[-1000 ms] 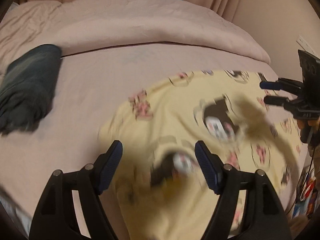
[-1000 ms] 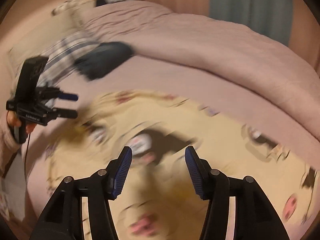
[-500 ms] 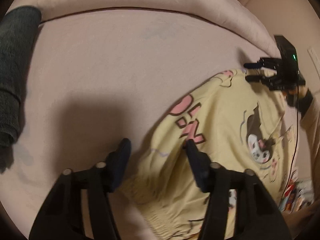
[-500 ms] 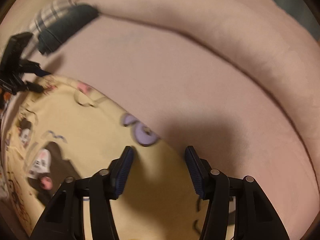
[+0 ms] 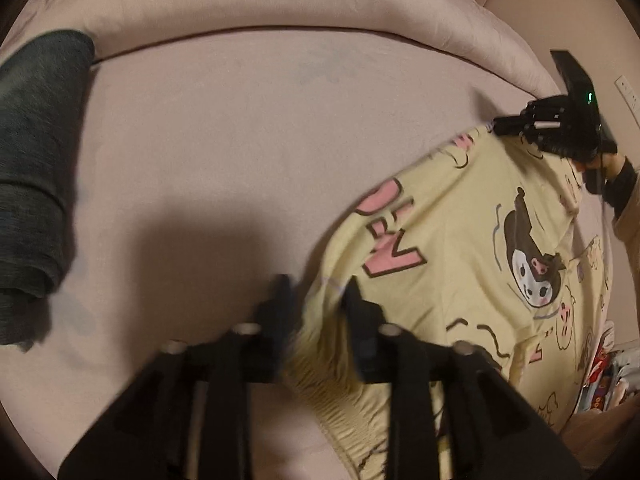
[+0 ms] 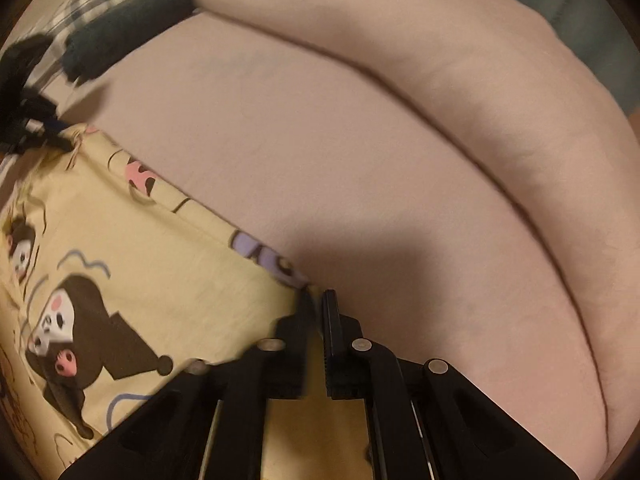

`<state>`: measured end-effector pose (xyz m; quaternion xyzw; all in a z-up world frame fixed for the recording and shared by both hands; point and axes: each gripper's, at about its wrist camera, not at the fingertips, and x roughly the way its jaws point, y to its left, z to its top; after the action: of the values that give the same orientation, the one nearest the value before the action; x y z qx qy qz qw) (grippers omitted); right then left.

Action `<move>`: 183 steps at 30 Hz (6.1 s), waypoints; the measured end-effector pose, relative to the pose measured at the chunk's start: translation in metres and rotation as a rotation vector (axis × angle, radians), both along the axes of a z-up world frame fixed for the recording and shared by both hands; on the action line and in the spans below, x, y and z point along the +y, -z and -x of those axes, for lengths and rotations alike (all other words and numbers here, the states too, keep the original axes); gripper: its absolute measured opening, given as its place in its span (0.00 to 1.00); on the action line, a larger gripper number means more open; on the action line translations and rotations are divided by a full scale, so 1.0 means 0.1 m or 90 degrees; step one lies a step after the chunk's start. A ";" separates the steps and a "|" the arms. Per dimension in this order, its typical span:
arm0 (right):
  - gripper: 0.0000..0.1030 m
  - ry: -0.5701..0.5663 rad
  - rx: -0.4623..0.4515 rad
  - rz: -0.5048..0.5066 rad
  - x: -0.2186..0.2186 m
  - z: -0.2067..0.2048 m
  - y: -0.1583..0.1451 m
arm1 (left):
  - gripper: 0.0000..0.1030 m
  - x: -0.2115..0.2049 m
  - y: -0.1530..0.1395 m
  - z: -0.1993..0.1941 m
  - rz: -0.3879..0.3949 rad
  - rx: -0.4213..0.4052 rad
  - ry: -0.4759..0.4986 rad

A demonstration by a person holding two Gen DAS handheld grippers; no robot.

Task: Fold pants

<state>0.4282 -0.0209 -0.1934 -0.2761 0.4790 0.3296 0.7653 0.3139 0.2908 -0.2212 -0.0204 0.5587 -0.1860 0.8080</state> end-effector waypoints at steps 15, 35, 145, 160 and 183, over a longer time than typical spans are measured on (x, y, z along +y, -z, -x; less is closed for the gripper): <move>0.07 -0.002 0.116 -0.018 -0.19 -0.25 0.10 | 0.34 -0.06 0.10 -0.12 -0.040 0.029 0.047; 0.41 -0.054 0.108 0.025 -0.09 -0.28 0.20 | 0.29 -0.15 0.11 -0.03 -0.066 0.022 0.077; 0.33 -0.086 -0.031 -0.187 0.15 3.49 -0.13 | 0.09 0.37 0.27 2.72 0.332 -0.073 -0.445; 0.33 -0.048 -0.112 -0.046 -0.67 3.70 -0.19 | 0.53 -0.66 -0.33 2.89 0.028 -0.120 -0.131; 0.02 -0.207 -0.259 0.058 -0.27 4.02 0.10 | 0.04 -1.74 -0.02 2.66 -0.156 -0.191 0.257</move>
<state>0.0260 -0.0479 -0.2030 -0.4442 0.2786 0.3641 0.7697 0.0480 0.1167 -0.2188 0.2166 0.4440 -0.2751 0.8248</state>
